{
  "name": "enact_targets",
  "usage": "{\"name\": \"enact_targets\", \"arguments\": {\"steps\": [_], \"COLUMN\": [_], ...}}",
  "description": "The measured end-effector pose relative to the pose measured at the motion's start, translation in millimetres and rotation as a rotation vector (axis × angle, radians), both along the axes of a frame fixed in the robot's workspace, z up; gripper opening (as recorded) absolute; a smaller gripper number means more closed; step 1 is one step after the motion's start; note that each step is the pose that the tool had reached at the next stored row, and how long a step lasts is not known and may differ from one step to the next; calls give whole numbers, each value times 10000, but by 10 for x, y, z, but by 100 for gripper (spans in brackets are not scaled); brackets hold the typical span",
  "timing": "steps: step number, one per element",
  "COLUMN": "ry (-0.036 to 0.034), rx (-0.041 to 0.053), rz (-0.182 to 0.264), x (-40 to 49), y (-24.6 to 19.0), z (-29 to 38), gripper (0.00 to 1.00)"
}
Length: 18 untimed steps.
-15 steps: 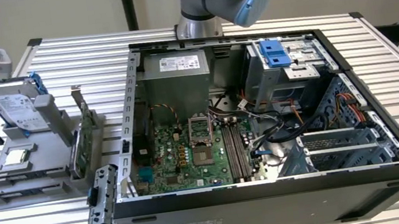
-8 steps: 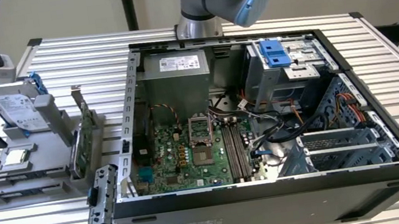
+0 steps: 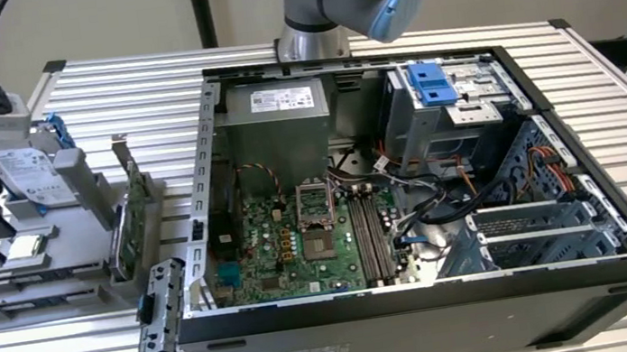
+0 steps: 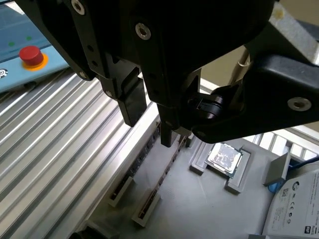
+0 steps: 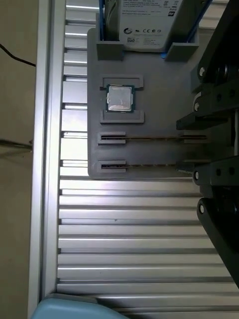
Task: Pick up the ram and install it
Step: 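Insert the ram into the slot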
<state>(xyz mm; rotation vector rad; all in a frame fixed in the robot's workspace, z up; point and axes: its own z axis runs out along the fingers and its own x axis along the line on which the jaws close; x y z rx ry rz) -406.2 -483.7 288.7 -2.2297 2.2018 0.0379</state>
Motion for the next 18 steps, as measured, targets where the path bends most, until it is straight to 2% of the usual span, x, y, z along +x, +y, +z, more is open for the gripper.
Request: {"name": "enact_targets", "arguments": {"steps": [4, 6, 18], "ry": [-4, -4, -4], "rx": [3, 2, -7], "rz": [0, 1, -11], "x": [0, 0, 0], "y": [0, 0, 0], "z": [-6, -31, -243], "gripper": [100, 100, 100]}}
